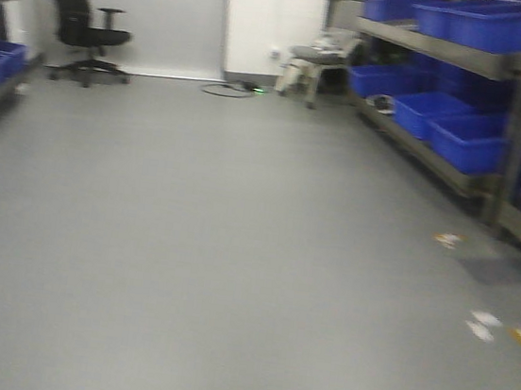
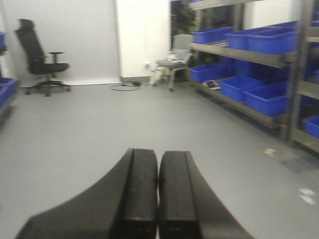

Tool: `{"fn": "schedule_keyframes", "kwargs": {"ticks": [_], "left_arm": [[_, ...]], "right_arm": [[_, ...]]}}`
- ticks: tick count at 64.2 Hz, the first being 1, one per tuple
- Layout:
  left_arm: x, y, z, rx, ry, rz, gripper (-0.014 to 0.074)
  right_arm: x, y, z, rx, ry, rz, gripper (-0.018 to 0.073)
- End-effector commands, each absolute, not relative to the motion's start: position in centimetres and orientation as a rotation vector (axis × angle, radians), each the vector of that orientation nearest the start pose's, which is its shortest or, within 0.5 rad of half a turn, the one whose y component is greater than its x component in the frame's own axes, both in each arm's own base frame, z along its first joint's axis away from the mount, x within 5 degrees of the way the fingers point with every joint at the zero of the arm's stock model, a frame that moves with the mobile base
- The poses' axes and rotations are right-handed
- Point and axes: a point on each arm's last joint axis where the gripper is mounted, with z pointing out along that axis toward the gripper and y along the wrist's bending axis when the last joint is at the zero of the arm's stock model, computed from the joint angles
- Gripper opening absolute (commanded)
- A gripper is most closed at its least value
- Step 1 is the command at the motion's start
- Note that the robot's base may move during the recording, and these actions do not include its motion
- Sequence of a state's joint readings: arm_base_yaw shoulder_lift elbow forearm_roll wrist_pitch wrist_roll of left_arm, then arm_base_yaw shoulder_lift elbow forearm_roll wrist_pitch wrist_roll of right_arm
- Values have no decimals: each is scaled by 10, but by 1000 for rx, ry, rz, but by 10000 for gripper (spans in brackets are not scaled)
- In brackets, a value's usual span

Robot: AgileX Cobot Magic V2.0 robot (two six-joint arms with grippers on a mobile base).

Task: Place green plate on second shelf with right arm
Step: 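Drive the base along the shelving to the rack of blue bins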

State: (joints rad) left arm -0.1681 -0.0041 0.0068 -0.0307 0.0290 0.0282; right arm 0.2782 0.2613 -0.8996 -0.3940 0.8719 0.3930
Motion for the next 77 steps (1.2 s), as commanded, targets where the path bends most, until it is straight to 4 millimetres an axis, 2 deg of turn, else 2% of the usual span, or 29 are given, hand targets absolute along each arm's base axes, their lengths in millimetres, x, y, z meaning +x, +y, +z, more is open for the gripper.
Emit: {"fn": "schedule_keyframes", "kwargs": {"ticks": [1, 77], "left_arm": [[55, -9, 204, 115, 1447, -143, 130], [55, -9, 204, 115, 1447, -143, 130]], "right_arm": [[4, -25, 424, 83, 1551, 64, 56], [4, -26, 423, 86, 1557, 51, 56]]}}
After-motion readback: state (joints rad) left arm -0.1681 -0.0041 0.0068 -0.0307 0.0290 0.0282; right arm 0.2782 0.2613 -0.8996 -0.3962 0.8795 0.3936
